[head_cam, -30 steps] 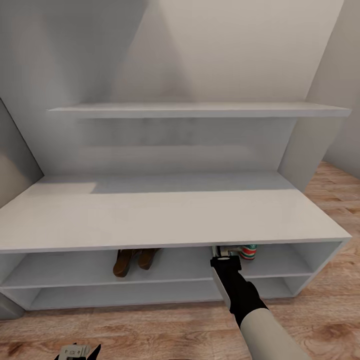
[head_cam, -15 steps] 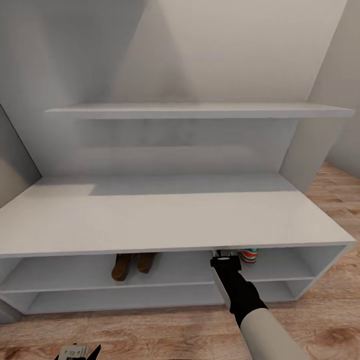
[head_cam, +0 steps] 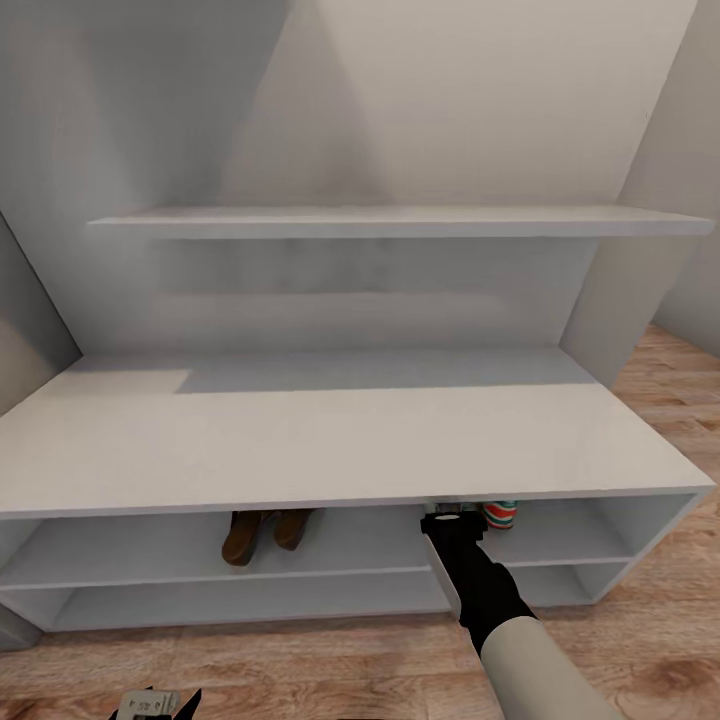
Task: Pick up the two gym shoes and the two sandals from the corridor floor and place them onto the hallstand (shoe rack) in the corridor, making sure they are on the rack and not on the floor. Arrange them so the two gym shoes are next to each other and the two sandals are next to each other.
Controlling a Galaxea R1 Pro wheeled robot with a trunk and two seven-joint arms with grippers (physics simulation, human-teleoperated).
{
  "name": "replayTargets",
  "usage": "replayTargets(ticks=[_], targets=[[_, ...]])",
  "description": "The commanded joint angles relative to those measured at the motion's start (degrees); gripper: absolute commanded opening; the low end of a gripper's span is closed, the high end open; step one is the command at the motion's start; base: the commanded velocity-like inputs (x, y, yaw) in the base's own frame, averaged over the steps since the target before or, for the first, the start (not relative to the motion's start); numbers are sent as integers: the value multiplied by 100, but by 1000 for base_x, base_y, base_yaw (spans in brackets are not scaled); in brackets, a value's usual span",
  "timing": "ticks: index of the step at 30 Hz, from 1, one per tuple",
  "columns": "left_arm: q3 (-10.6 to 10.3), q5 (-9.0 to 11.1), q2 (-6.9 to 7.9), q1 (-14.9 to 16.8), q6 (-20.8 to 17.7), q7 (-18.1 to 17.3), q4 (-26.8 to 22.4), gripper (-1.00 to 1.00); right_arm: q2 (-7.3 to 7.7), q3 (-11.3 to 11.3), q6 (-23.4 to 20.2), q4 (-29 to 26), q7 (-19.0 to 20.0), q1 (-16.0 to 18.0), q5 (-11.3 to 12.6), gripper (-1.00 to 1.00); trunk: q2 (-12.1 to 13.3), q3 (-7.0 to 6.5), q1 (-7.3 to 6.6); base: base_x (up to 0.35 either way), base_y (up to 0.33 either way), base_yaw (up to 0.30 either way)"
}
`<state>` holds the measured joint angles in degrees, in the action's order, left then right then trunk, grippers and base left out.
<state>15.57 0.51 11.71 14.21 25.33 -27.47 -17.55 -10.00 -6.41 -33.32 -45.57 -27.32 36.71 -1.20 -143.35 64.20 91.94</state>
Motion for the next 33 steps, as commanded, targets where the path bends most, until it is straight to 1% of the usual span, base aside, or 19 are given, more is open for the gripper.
replayTargets(ticks=[1,7,28,33], targets=[[43,6,-2,4,-1,-57,5,100,0,-10,-43,-5,-19,3,-12,100,-2,5,-1,-55,0,0],[42,10,-2,9,6,-57,6,100,0,-10,-43,-5,-19,3,-12,100,-2,5,-1,-243,0,0],[42,10,-2,6,7,-57,6,100,0,-10,-43,3,-19,3,-12,100,-2,5,-1,-330,0,0],[52,10,-2,6,7,-57,6,100,0,-10,-43,20,-16,3,-12,100,-2,5,-1,-202,0,0]])
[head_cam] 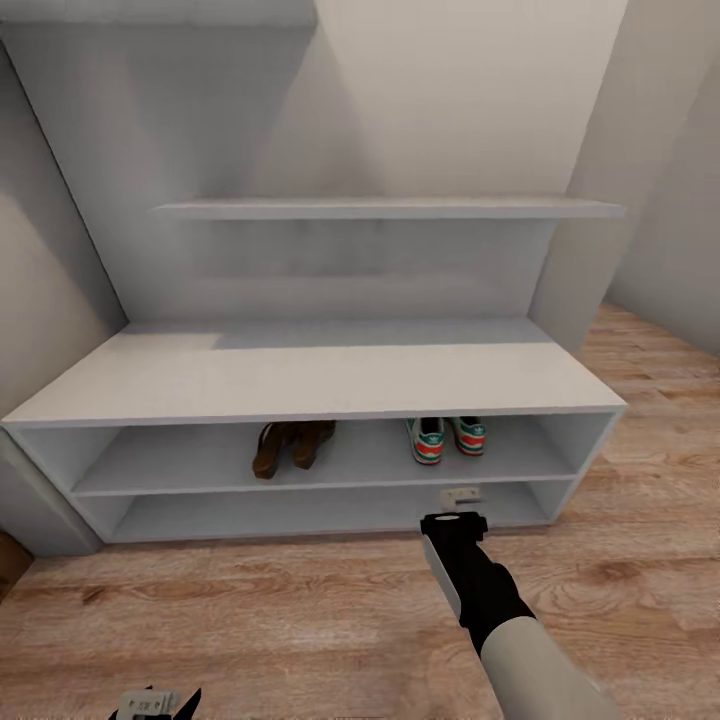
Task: Pick up the two gym shoes and the two sandals from the corridor floor and place them onto the hallstand (shoe rack) in the corridor, making sure they are on the rack and not on the floor. Arrange them so the two gym shoes are next to each other and the two sandals are next to each other.
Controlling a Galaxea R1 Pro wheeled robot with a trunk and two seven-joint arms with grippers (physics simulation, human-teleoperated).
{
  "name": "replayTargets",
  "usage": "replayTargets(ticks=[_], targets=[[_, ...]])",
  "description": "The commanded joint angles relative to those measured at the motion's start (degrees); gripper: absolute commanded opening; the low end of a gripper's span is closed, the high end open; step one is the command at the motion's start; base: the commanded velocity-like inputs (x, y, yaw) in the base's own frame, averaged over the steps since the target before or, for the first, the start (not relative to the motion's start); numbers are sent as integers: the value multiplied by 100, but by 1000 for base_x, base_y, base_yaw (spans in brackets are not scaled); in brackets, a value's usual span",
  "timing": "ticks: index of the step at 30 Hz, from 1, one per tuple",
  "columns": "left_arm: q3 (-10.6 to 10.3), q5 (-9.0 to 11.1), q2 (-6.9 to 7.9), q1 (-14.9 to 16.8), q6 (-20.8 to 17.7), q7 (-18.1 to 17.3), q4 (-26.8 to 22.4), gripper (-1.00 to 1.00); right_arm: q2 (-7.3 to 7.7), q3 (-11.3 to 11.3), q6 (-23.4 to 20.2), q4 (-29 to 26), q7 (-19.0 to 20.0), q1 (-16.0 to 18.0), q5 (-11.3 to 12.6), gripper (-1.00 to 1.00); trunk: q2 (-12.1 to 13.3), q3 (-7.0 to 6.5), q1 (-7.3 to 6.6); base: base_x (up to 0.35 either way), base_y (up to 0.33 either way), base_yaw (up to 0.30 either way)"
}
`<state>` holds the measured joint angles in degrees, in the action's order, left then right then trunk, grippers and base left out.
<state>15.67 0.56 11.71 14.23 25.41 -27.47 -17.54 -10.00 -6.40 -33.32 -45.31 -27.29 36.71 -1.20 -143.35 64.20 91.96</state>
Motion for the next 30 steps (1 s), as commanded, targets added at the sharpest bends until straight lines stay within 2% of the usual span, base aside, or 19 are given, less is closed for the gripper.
replayTargets(ticks=[1,15,21,23,24,29,30], targets=[[50,5,1,2,-4,-57,5,100,0,-14,-36,-9,-16,3,-11,100,-2,5,-3,-53,0,0],[66,5,43,-7,-8,-57,14,100,0,-36,179,155,-13,-2,-6,100,-2,5,-3,-10,0,0],[67,10,49,-11,0,-57,14,100,0,-42,476,452,-6,-15,1,100,-2,5,-3,0,0,0],[71,14,53,-20,3,-57,14,100,0,-43,628,596,-5,-18,2,100,-2,5,-3,0,0,0],[74,19,57,-48,6,-57,10,100,0,-46,984,920,1,-21,3,100,-2,5,-3,0,0,0],[76,22,58,-62,7,-57,11,100,0,-45,1444,1427,9,-23,-1,100,5,-106,-15,0,0,0],[76,23,59,-67,8,-57,12,100,0,-50,1887,1926,16,-23,3,100,6,-128,-18,0,0,0]])
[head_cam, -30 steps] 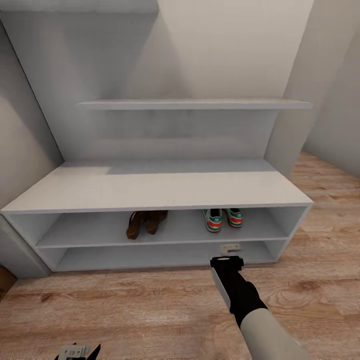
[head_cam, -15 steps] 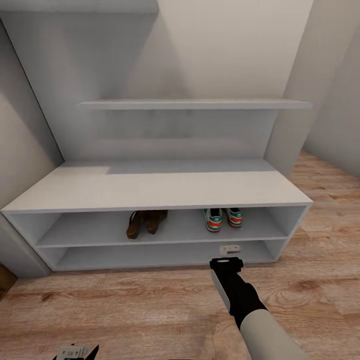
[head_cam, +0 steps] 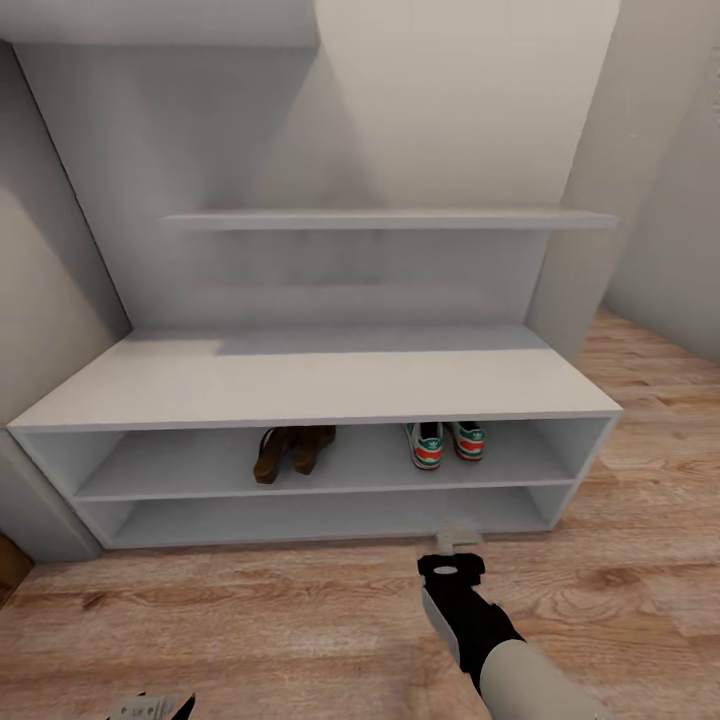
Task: Pick up the two gym shoes and the two sandals from the corridor floor and place them onto the hallstand (shoe rack) in the corridor, making sure they are on the rack and not on the floor. Arrange them so the two gym shoes are next to each other and the two sandals are next to each other.
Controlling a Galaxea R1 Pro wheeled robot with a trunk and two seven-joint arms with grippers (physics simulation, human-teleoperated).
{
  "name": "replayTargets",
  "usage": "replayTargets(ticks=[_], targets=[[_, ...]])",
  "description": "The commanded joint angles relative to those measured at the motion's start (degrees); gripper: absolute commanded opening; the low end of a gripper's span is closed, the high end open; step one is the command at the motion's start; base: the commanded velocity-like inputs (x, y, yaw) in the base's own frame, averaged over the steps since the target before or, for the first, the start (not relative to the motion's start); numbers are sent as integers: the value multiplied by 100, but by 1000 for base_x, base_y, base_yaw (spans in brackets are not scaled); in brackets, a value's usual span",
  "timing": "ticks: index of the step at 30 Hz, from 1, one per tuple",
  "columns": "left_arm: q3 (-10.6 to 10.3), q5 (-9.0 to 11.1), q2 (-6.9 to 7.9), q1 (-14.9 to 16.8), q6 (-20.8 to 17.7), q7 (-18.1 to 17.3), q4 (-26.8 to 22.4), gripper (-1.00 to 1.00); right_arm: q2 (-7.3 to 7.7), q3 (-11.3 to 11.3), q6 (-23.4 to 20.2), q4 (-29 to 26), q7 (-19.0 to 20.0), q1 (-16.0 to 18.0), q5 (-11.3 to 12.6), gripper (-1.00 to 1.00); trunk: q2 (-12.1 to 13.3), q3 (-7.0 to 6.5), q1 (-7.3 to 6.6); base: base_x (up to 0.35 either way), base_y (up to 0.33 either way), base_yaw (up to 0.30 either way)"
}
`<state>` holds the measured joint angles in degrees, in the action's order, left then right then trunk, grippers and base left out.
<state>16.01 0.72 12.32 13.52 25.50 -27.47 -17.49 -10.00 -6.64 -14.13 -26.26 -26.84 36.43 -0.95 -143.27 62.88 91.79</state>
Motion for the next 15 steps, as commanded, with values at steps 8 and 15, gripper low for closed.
replayTargets(ticks=[8,15], targets=[[42,11,-2,-4,-1,-57,8,100,0,-51,1253,1113,-9,5,-58,100,164,-157,-100,0,0,0],[35,15,-2,-7,-1,-57,8,100,117,-57,1783,1627,6,5,-285,100,444,-283,-253,0,0,0]])
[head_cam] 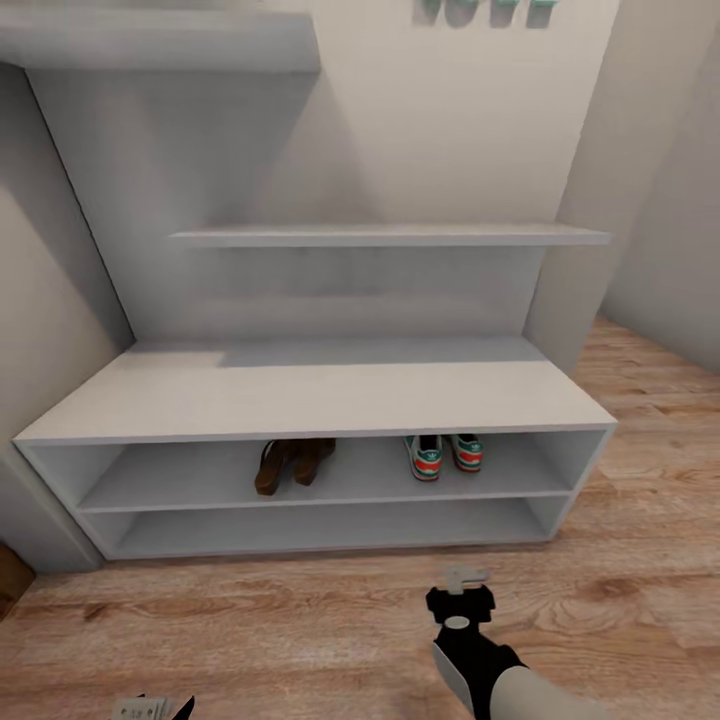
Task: Pick up the two gym shoes and the two sandals from the corridor floor and place them onto the hallstand (shoe rack) in the corridor, making sure they are on the rack and not on the floor. Arrange them so the two gym shoes are next to each other and the two sandals are next to each other.
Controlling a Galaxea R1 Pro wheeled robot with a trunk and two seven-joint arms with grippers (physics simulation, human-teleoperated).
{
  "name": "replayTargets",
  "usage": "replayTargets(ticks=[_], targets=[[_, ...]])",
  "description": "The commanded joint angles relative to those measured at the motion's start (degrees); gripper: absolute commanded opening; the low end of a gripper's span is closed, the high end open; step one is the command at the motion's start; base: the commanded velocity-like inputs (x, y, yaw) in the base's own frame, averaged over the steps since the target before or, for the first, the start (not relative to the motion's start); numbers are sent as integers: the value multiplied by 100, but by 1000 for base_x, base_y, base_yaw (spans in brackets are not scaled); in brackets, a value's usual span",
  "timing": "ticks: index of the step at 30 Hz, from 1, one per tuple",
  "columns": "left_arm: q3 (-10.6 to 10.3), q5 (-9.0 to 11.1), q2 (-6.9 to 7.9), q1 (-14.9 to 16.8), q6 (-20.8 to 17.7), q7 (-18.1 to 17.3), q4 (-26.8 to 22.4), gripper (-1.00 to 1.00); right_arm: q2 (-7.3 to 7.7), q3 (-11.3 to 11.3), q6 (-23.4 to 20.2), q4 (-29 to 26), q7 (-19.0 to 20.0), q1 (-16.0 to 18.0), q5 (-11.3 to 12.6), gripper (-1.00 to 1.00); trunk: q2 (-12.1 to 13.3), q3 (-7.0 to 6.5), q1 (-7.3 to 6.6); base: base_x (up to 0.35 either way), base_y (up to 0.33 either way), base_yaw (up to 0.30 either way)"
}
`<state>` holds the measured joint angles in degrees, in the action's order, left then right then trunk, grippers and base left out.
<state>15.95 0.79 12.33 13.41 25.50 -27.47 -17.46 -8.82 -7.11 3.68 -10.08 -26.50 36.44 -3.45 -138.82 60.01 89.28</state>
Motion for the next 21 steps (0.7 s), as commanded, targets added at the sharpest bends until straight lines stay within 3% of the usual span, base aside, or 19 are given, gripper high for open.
replayTargets(ticks=[1,9,10,17,18,20,21], targets=[[41,8,-2,4,-1,-57,6,100,23,-9,58,47,-25,2,-67,100,40,-14,-24,0,0,0],[42,13,-3,4,-5,-50,8,100,258,-9,637,289,239,-28,-225,100,360,-157,-199,0,0,0],[52,16,1,4,-13,-48,7,100,492,-9,1268,486,708,-180,-265,100,401,-175,-221,0,0,0],[66,25,18,0,-16,-40,6,100,831,-9,1880,641,957,-440,-276,100,681,-301,-375,0,0,0],[103,27,21,-3,-14,16,6,100,973,-9,2145,671,1103,-643,-278,100,721,-319,-397,0,0,0],[133,27,22,-4,-11,89,6,100,1010,-9,2287,679,1186,-758,-278,100,802,-355,-441,0,0,0],[171,25,17,-4,-1,288,11,100,1049,-9,2594,687,1298,-970,-285,100,842,-373,-463,0,0,0]])
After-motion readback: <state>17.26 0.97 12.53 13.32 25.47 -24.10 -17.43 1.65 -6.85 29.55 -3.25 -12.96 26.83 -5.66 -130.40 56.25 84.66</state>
